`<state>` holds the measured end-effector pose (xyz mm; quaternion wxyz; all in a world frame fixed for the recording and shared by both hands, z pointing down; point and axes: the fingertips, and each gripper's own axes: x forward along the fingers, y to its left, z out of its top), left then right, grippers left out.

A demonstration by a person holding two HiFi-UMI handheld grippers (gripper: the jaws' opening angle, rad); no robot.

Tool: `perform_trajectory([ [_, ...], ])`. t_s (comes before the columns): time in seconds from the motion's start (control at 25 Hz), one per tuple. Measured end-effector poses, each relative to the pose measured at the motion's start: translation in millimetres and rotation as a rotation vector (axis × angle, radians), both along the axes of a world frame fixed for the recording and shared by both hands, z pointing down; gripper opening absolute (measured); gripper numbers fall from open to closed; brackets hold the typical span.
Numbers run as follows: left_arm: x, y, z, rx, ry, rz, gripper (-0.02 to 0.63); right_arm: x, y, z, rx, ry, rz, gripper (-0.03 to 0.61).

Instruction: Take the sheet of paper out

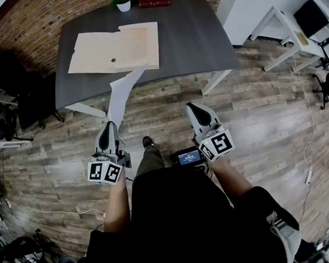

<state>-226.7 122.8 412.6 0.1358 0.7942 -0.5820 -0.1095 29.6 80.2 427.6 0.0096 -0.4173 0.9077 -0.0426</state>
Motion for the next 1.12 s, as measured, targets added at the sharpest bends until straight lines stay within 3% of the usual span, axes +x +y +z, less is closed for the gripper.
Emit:
perform_trajectory([
  [0.28, 14, 44, 26, -0.063, 0.016, 0.027, -0.006, 6, 43, 29, -0.058, 0.002, 0.008, 0.008],
  [0.56, 11, 60, 34, -0.084, 0.054, 0.084, -0.006, -13, 68, 22, -0.069, 0.0, 0.019, 0.008],
  [0.88, -22, 75, 33, -0.086, 0.084, 0.087, -0.006, -51, 76, 11, -0.056, 0.011, 0.006, 0.008],
  [1.12, -24, 79, 38, -0.102, 0.101, 0.101, -0.006, -58, 75, 10, -0.058, 0.017, 0.003, 0.008],
])
